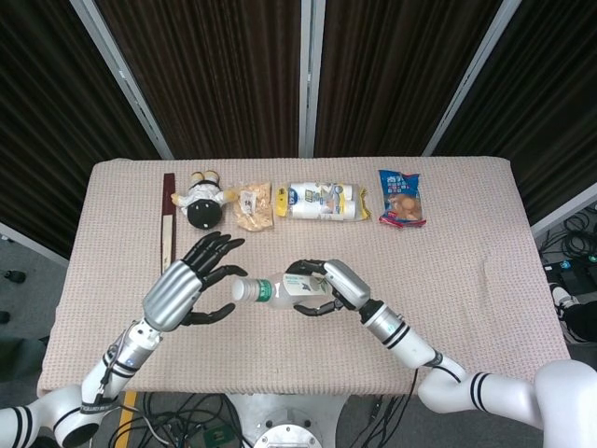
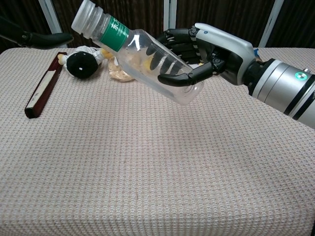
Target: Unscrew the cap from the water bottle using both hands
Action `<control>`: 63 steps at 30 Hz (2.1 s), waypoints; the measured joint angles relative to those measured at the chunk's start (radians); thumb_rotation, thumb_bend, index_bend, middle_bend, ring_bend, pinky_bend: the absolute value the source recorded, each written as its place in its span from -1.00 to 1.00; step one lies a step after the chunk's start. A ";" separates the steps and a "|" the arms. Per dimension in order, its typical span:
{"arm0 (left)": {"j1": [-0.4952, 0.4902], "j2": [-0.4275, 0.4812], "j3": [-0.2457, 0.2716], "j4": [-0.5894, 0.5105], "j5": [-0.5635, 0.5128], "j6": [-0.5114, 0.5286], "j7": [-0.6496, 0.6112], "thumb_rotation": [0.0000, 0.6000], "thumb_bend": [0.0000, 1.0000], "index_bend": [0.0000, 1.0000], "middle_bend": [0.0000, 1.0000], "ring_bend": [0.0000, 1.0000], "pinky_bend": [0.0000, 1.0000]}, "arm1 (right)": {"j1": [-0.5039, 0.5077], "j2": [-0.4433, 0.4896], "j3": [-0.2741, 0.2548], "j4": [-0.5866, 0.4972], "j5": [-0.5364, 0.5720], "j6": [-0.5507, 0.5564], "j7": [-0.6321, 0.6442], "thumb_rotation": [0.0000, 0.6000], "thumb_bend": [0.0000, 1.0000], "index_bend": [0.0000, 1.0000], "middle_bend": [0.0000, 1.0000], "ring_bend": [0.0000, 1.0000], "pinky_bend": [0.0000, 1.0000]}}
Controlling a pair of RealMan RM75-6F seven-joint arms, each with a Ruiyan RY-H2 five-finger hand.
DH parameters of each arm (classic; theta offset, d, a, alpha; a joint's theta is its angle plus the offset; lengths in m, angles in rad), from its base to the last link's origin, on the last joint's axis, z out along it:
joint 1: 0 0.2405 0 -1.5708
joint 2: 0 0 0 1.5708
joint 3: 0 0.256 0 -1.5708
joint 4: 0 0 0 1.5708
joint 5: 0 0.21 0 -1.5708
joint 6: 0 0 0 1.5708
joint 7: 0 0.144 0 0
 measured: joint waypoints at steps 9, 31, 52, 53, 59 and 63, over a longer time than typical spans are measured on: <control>-0.006 0.009 0.001 -0.013 -0.003 -0.014 0.002 1.00 -0.38 -0.35 -0.91 -0.97 -1.00 | 0.005 0.010 -0.002 -0.003 -0.001 -0.007 -0.002 1.00 0.14 0.23 0.11 -0.24 -0.15; -0.008 0.004 0.000 -0.008 -0.011 -0.016 -0.021 1.00 -0.32 -0.20 -0.91 -0.97 -1.00 | 0.011 0.010 -0.006 -0.004 0.001 -0.011 -0.002 1.00 0.15 0.24 0.10 -0.24 -0.15; 0.028 0.029 0.001 0.027 -0.027 0.026 -0.018 1.00 -0.30 -0.12 -0.88 -0.97 -1.00 | -0.008 0.061 -0.024 -0.012 -0.003 0.001 -0.055 1.00 0.15 0.24 0.10 -0.24 -0.15; 0.035 0.036 0.003 0.039 -0.037 0.027 -0.015 1.00 -0.29 -0.12 -0.88 -0.97 -1.00 | -0.013 0.079 -0.029 -0.015 -0.003 0.001 -0.068 1.00 0.14 0.24 0.10 -0.24 -0.15; 0.067 0.044 0.024 0.117 -0.108 -0.003 0.069 1.00 -0.29 -0.13 -0.88 -0.97 -1.00 | -0.041 0.189 -0.042 -0.043 0.008 0.001 -0.164 1.00 0.15 0.24 0.10 -0.24 -0.15; 0.076 0.026 0.046 0.167 -0.162 -0.077 0.147 1.00 -0.30 -0.13 -0.88 -0.97 -1.00 | -0.055 0.258 -0.047 -0.075 0.020 -0.007 -0.238 1.00 0.13 0.24 0.10 -0.24 -0.15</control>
